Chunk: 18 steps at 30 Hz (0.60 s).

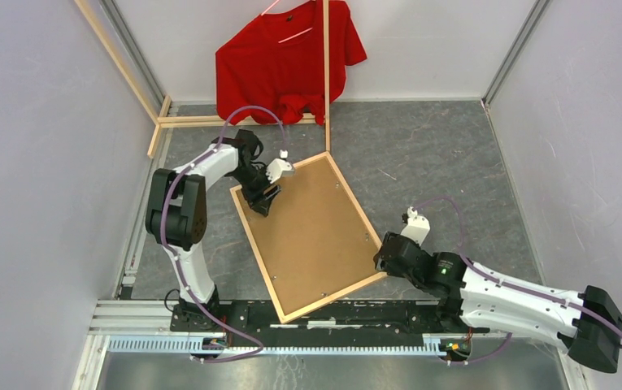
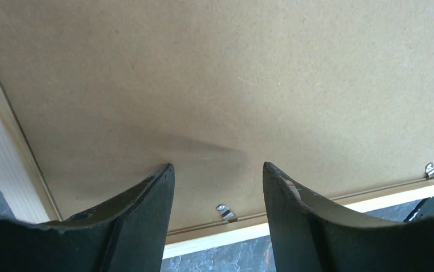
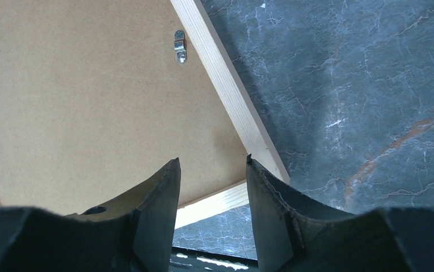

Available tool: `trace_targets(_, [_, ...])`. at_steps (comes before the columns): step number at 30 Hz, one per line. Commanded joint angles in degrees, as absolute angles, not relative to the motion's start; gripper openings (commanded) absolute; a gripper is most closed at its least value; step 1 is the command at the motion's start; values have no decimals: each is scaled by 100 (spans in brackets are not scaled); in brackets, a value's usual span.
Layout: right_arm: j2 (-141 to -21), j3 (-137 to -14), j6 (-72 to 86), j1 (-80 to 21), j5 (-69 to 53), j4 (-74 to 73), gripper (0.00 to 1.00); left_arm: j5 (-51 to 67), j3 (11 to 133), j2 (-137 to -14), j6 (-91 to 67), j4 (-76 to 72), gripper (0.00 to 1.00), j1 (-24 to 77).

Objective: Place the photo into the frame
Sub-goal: Adjust the photo frame at the center of the board.

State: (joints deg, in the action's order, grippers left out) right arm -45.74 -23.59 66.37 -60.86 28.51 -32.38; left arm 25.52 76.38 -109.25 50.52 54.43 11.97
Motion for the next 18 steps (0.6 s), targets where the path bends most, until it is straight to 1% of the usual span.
trace_targets(1, [-4367,-2271,6684,-6083,2910,-3154,53,2352,7934,-10803,4597,5138,64,1243])
trace_targets(4, [-4242,-2184,6671,-6082,2865,-3154,53,2273,8568,-10902,4667,5352,64,1305])
trace_targets(8, [-4031,-2013,6720,-6082,2875,-3101,58,1837,9073,-11089,4752,5299,69,1476])
trace_targets(14, [-3933,-1848,6774,-6082,2789,-2987,59,1368,9899,-12000,4905,5635,71,1520])
trace_targets(18, [-3872,-1841,6776,-6083,2777,-2987,59,1216,9966,-12183,5082,5691,74,1521])
